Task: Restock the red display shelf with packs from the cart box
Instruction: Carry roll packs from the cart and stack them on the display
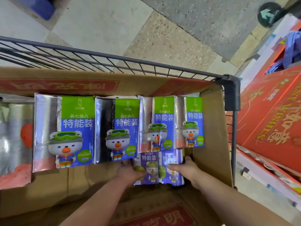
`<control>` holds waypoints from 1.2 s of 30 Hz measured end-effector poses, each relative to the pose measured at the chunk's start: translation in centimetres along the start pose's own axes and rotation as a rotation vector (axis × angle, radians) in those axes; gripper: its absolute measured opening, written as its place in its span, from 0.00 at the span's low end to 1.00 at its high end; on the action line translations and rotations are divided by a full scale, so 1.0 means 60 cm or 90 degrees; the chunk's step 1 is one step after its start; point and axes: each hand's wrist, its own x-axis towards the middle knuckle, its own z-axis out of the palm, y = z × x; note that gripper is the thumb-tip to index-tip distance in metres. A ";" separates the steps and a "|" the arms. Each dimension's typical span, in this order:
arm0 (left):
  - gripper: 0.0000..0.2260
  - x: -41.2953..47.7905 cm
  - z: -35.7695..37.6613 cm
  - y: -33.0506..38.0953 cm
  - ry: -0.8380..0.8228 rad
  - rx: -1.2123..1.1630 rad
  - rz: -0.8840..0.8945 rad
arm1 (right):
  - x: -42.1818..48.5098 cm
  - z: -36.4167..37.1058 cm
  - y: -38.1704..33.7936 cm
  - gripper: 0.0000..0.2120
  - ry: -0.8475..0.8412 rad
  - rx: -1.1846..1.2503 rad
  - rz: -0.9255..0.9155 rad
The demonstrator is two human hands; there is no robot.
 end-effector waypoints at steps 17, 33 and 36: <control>0.10 -0.148 -0.064 -0.030 -0.183 -0.395 0.058 | -0.209 -0.036 -0.019 0.20 0.059 0.071 -0.083; 0.19 -0.333 -0.071 -0.065 -0.061 -0.220 0.550 | -0.445 0.018 0.173 0.15 0.223 0.462 -0.359; 0.20 -0.370 -0.037 -0.056 -0.077 -0.179 0.649 | -0.486 0.017 0.226 0.13 0.301 0.513 -0.394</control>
